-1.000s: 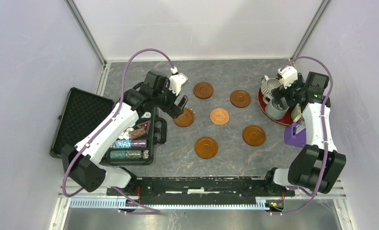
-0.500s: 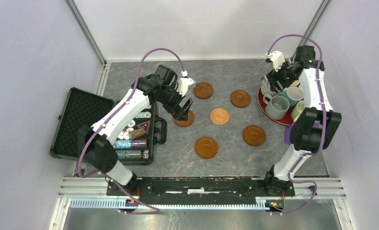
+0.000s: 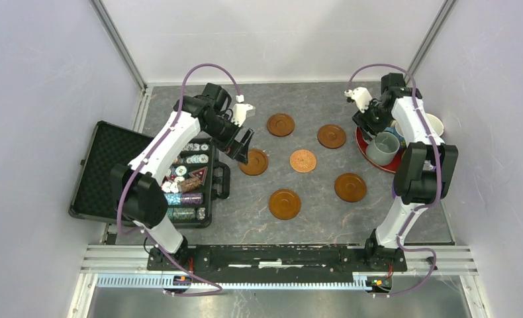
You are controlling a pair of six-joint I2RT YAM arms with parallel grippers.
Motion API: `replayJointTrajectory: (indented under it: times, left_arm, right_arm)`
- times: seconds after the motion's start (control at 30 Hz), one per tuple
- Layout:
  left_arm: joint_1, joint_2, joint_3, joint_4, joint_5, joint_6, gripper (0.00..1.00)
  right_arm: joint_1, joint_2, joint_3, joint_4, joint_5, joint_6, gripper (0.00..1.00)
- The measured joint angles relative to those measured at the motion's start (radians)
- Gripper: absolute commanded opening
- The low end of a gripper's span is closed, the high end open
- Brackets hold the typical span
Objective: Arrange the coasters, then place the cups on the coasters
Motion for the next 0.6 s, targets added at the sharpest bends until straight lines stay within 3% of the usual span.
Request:
replayJointTrajectory:
  times: [0.6]
  left_arm:
    - [0.018, 0.045, 0.048, -0.014, 0.000, 0.006, 0.99]
  right_arm:
    - [0.006, 0.092, -0.041, 0.069, 0.099, -0.043, 0.55]
